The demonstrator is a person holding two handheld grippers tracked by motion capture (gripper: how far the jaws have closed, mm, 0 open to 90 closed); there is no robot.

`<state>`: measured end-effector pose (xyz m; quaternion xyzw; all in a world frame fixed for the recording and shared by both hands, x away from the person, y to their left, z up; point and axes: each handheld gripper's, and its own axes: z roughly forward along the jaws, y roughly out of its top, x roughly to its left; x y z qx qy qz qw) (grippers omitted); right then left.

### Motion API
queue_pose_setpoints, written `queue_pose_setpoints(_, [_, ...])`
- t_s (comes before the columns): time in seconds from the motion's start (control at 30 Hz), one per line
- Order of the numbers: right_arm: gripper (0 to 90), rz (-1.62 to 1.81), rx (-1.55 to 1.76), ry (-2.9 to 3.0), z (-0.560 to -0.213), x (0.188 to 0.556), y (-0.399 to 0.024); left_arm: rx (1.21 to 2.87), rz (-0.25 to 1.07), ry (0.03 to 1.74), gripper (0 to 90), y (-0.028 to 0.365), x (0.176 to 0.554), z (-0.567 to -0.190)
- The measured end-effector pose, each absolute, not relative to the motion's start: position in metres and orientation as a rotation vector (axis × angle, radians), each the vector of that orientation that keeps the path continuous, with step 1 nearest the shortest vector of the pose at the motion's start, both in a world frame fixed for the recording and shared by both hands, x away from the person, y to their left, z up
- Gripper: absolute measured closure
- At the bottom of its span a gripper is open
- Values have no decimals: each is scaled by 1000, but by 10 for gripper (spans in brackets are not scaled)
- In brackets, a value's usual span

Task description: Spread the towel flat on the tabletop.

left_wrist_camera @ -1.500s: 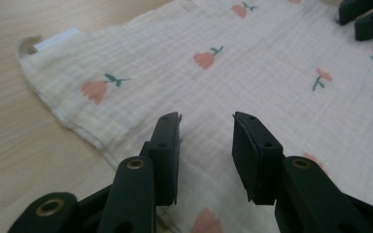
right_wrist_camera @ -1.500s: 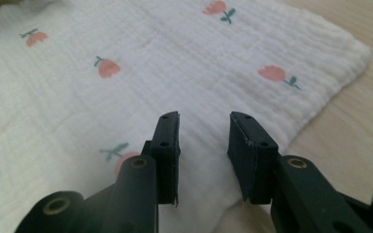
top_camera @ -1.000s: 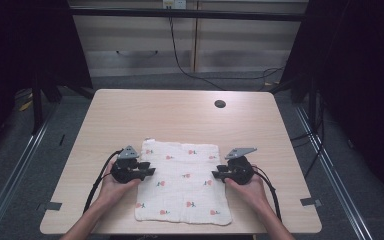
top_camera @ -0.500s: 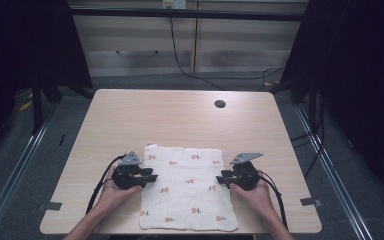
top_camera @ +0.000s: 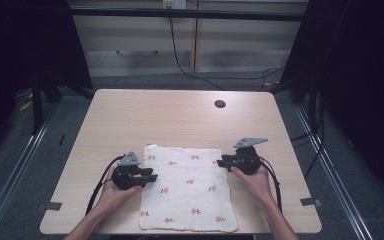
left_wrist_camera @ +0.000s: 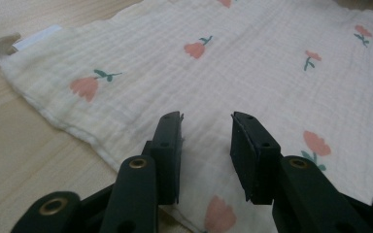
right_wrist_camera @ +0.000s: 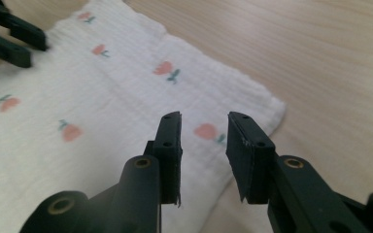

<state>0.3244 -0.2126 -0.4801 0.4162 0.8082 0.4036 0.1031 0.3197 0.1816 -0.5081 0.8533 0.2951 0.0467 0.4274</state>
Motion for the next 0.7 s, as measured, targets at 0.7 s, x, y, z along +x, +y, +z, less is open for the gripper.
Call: queue_pose_setpoints(0.7, [622, 1147, 1300, 2354, -508, 379, -210, 2134, 123, 726, 641, 182, 319, -508])
